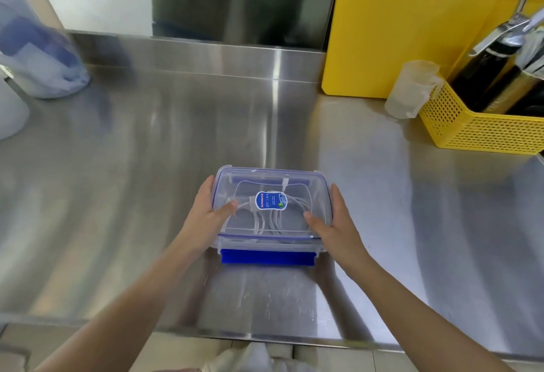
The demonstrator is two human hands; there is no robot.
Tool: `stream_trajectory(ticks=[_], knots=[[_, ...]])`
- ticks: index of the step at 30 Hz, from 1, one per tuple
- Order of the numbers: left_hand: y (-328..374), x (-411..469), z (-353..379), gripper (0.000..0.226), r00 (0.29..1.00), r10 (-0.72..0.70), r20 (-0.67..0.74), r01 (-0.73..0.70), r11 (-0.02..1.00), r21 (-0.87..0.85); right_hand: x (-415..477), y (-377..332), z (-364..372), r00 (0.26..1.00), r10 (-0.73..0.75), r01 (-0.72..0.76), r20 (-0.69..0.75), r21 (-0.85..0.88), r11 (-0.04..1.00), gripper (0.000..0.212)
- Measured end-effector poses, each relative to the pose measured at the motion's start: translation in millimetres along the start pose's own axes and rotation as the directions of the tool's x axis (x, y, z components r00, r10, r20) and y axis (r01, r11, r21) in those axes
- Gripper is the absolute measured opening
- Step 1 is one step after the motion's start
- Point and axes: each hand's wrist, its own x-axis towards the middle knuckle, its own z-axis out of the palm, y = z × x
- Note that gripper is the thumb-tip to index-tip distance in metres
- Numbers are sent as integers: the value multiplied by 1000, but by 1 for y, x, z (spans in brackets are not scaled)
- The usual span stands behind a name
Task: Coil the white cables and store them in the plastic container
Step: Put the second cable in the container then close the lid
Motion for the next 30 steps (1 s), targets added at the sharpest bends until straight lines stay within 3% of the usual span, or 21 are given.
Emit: stream_trajectory(ticks=[2,4,7,11,18,21,23,26,30], knots=[[-4,4,-1,28,993,-108,-41,106,994,-31,0,0,2,998,56,-54,-19,85,995,52],[-6,6,1,44,972,-227,-57,226,974,-22,2,0,4,994,101,-94,-42,138,986,39],[-6,9,5,33,951,-297,-83,293,954,-54,5,1,7,990,128,-115,-65,177,977,34],[-3,18,6,36,950,-298,-90,283,948,-148,13,-3,5,988,133,-116,-78,193,974,35],[1,29,-1,34,961,-266,74,276,922,-271,25,-13,-2,988,142,-129,-60,173,976,47],[0,28,-12,31,947,-220,233,263,949,-174,24,-12,-3,988,143,-133,-57,153,979,52],[7,26,-17,28,910,-309,277,324,946,-8,23,-12,-3,988,142,-133,-56,129,983,55],[11,28,-18,37,901,-375,219,328,918,221,24,-14,-5,990,122,-118,-64,63,991,57],[3,34,-18,54,940,-311,136,259,916,306,24,-15,-6,990,91,-94,-106,-23,995,56]])
